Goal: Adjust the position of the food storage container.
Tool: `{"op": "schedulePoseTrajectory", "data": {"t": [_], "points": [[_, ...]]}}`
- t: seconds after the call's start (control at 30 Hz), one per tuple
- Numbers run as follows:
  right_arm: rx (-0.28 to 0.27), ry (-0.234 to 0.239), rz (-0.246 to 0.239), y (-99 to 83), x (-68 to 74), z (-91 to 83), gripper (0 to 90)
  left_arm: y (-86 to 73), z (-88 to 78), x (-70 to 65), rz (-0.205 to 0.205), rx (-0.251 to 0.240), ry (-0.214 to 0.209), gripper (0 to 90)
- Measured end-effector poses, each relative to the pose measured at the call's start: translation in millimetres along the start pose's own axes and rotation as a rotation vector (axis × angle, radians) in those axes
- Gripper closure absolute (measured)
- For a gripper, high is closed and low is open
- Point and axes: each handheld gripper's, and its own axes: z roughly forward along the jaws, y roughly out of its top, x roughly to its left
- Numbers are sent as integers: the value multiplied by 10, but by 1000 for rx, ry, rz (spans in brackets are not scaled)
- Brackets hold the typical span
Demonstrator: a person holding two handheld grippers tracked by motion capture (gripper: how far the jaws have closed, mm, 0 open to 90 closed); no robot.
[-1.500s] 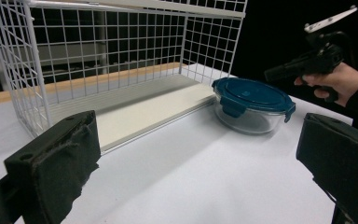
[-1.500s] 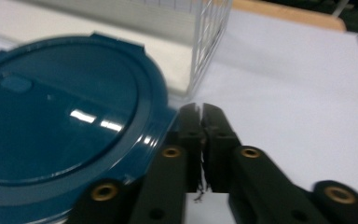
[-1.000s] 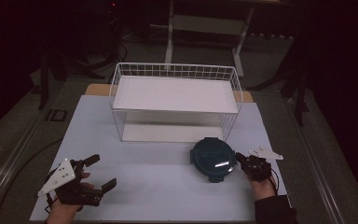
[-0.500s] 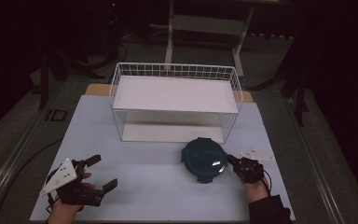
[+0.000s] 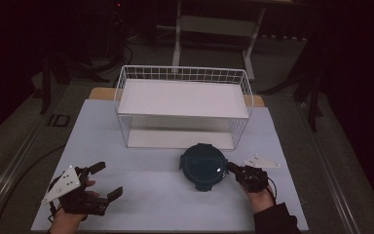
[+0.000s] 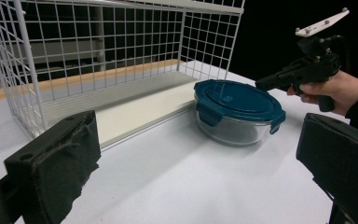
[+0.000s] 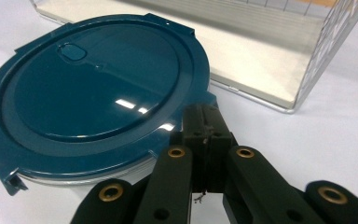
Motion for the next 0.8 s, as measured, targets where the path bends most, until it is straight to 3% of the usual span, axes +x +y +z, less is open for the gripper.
{"op": "schedulePoseTrajectory", "data": {"t": [0.13,0.43,0.8], "points": [[11,-19,-5,2,-27,-4,900,1,-4,-1,3,0,0,0],[26,-2,4,-19,15,16,900,3,-3,-19,3,1,-4,0],[29,50,-2,17,163,72,900,2,8,-27,9,7,-8,0]]}}
